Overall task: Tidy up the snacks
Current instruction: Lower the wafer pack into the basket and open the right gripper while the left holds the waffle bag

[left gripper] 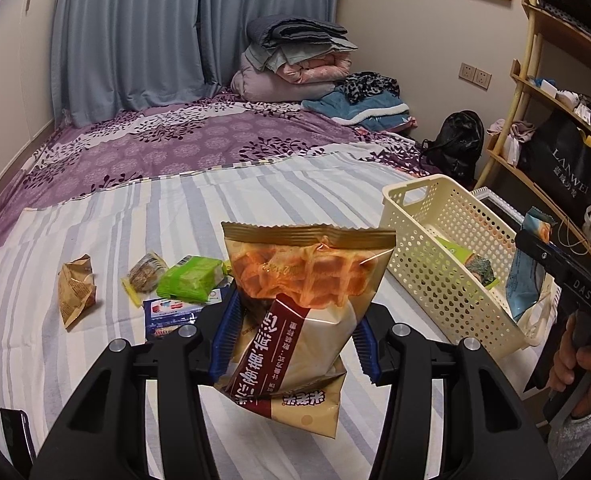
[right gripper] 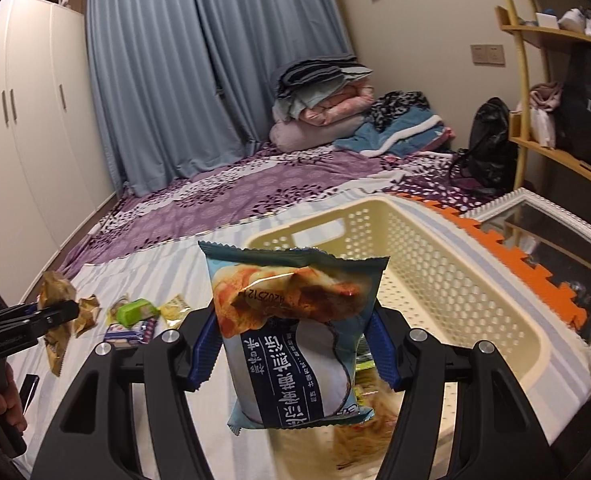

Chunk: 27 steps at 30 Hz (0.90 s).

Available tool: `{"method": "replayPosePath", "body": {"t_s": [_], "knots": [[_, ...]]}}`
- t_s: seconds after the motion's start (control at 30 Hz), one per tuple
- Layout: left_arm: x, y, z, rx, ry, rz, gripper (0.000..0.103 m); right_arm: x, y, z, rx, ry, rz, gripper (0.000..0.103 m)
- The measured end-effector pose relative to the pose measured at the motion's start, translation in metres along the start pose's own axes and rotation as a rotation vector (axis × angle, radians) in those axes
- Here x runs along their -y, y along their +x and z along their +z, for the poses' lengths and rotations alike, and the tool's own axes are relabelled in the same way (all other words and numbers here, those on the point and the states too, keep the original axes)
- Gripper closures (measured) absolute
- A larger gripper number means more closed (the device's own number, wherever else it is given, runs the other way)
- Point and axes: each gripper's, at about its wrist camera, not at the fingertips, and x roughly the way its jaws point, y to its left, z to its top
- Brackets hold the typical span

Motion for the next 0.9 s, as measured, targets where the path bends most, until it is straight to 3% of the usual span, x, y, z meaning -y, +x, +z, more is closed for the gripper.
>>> {"method": "replayPosePath", "body": {"t_s": [0.4, 0.73, 0.9], "knots": [[0.019, 0.005, 0.001, -0.011, 0.042, -0.018, 0.052, 0.045, 0.006, -0.001, -0.005, 0.049, -0.101, 0.040], [0.033, 0.010, 0.000, -0.025, 0.069, -0.028, 0.052, 0.054, 0.018, -0.008, -0.040, 0.046, -0.142, 0.039], [0.040, 0.012, 0.000, -0.031, 0.080, -0.033, 0.052, 0.058, 0.018, -0.011, -0.037, 0.070, -0.145, 0.024]]}}
